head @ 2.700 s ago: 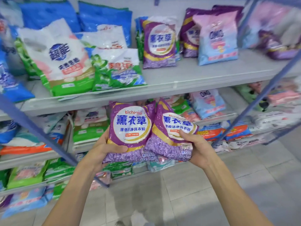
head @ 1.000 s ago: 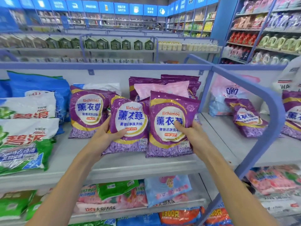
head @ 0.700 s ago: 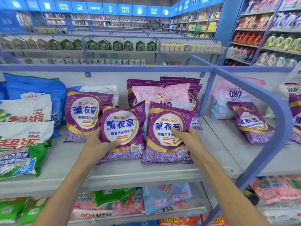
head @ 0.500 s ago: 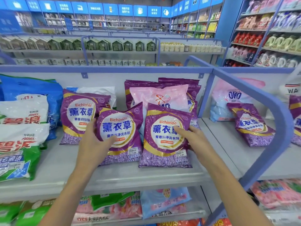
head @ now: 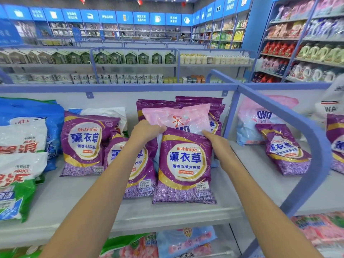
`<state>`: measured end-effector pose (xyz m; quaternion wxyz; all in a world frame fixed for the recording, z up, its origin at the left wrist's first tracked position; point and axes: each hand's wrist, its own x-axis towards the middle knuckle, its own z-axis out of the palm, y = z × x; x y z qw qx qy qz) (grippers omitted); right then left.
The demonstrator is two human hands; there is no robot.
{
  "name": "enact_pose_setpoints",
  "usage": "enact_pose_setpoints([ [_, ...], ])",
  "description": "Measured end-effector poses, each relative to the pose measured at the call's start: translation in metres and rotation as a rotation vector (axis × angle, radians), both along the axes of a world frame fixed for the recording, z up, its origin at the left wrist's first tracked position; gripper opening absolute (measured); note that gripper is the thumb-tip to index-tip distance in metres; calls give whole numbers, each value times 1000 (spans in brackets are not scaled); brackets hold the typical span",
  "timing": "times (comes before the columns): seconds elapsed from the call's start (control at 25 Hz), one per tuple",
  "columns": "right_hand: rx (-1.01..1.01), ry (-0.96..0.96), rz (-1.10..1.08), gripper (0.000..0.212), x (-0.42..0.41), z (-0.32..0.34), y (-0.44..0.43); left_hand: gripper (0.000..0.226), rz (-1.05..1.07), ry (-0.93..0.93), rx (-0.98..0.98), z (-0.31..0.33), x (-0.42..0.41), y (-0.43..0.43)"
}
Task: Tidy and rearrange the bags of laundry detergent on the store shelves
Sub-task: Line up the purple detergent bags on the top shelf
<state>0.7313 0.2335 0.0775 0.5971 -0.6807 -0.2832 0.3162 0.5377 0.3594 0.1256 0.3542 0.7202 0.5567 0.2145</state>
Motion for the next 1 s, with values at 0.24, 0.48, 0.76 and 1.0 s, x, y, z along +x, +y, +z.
enact_pose_setpoints([
  [0.24,77,-53,-24,16,8,14,5,32,0,-111,182,10,8,-2],
  [0.48,366,-175,-20,20,3,55,-5,49,20,-548,330,35,4,-9],
  [0.76,664,-299,-117,45,-38,125,-36,15,-90,-1079,174,90,-18,-33],
  [1.0,587,67,-221,18,-69,113,-79,32,-376,-1021,-335,65,-57,-97],
])
